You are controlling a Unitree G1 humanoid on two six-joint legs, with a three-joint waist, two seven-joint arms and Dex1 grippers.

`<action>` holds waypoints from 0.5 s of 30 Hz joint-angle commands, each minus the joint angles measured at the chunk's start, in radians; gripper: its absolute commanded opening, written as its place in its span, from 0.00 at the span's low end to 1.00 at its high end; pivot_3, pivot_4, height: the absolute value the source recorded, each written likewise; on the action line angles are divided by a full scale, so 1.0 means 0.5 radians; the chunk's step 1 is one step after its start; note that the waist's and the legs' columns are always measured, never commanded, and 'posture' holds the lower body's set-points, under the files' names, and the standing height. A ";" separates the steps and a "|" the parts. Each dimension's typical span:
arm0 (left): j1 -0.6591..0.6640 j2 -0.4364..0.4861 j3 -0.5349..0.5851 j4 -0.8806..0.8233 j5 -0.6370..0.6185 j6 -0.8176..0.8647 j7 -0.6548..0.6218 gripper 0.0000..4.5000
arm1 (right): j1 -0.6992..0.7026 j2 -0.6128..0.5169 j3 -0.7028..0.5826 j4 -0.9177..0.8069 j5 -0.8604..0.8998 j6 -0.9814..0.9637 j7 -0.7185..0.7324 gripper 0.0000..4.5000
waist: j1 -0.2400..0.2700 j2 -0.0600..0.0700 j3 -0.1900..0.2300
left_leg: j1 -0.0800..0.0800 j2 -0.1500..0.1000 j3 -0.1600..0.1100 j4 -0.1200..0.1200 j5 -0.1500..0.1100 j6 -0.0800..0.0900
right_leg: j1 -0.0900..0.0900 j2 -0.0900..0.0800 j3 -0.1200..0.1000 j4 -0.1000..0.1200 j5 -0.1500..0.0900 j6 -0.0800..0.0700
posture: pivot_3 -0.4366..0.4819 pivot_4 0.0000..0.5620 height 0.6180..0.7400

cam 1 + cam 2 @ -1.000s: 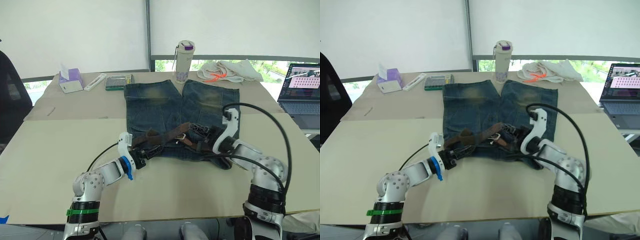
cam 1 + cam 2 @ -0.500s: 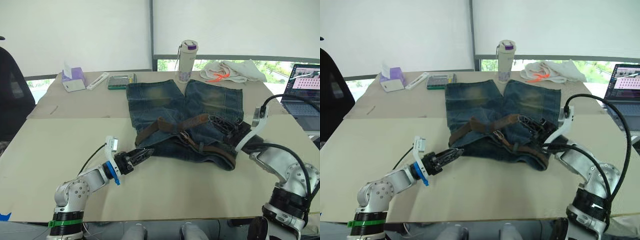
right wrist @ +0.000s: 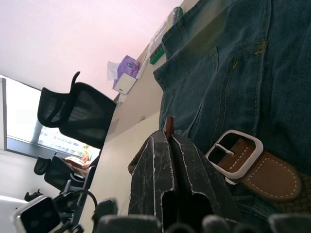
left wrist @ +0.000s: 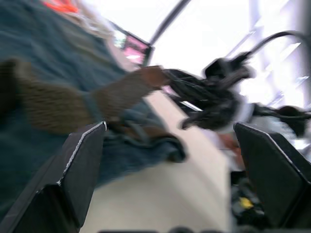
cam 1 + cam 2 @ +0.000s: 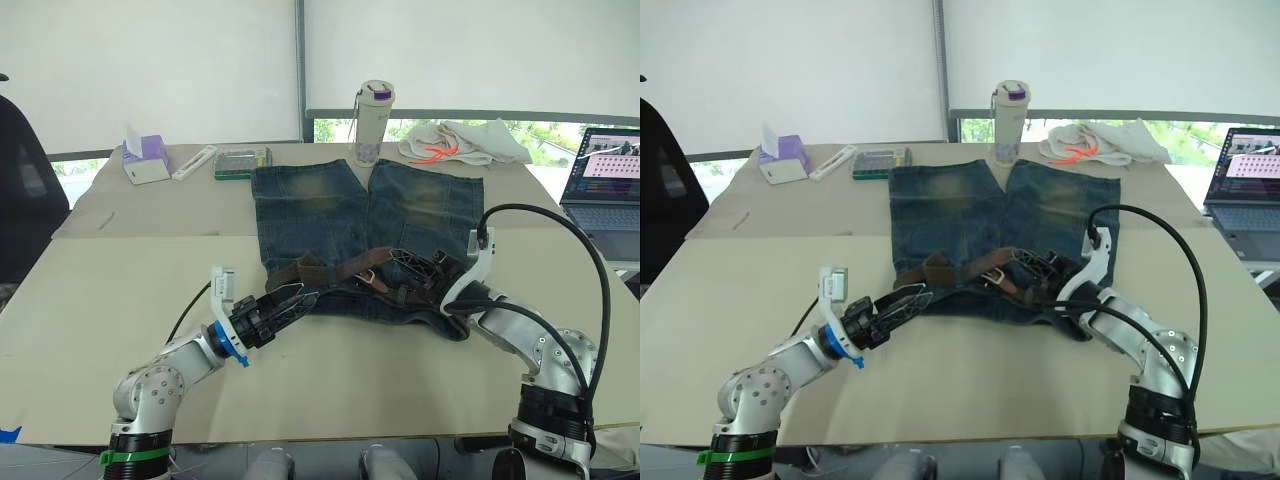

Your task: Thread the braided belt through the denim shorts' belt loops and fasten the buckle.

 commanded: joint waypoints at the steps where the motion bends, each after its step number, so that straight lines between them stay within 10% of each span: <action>1: -0.074 -0.059 -0.152 0.091 0.288 -0.233 0.074 0.99 | 0.000 0.003 0.020 -0.061 0.036 -0.073 -0.004 0.00 | -0.002 0.000 0.000 | 0.000 0.000 0.000 0.000 0.000 0.000 | 0.000 0.000 0.000 0.000 0.000 0.000 | 0.48 0.27 1.00; 15: -0.047 0.043 -0.394 0.266 0.663 -0.022 0.239 0.99 | 0.046 -0.100 -0.041 -0.090 0.141 -0.182 -0.065 0.00 | -0.005 0.001 -0.001 | 0.000 0.003 -0.001 0.000 0.000 0.001 | 0.001 0.001 0.000 0.002 -0.001 0.001 | 0.48 0.27 1.00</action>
